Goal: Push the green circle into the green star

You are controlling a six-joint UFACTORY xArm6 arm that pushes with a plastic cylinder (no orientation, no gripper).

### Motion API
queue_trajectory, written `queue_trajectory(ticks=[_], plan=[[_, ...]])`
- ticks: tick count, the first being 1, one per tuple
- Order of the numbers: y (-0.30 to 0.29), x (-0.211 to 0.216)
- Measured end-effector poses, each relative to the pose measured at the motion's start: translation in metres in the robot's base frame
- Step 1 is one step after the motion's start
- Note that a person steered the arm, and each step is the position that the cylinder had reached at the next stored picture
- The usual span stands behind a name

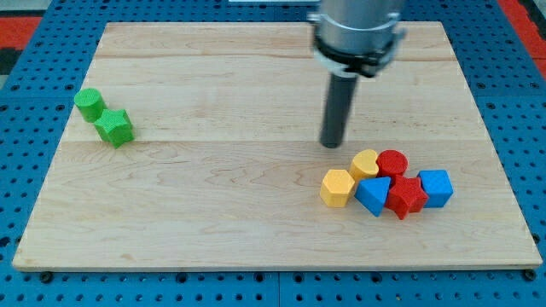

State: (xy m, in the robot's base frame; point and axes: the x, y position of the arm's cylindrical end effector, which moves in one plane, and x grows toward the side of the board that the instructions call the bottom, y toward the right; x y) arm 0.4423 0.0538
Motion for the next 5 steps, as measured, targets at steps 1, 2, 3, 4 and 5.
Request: queue_trajectory(ticks=[1,2,3,4,5], plan=[[-0.025,-0.051],[-0.096,-0.101],[-0.197,-0.11],[-0.261,-0.118],[-0.319,-0.123]])
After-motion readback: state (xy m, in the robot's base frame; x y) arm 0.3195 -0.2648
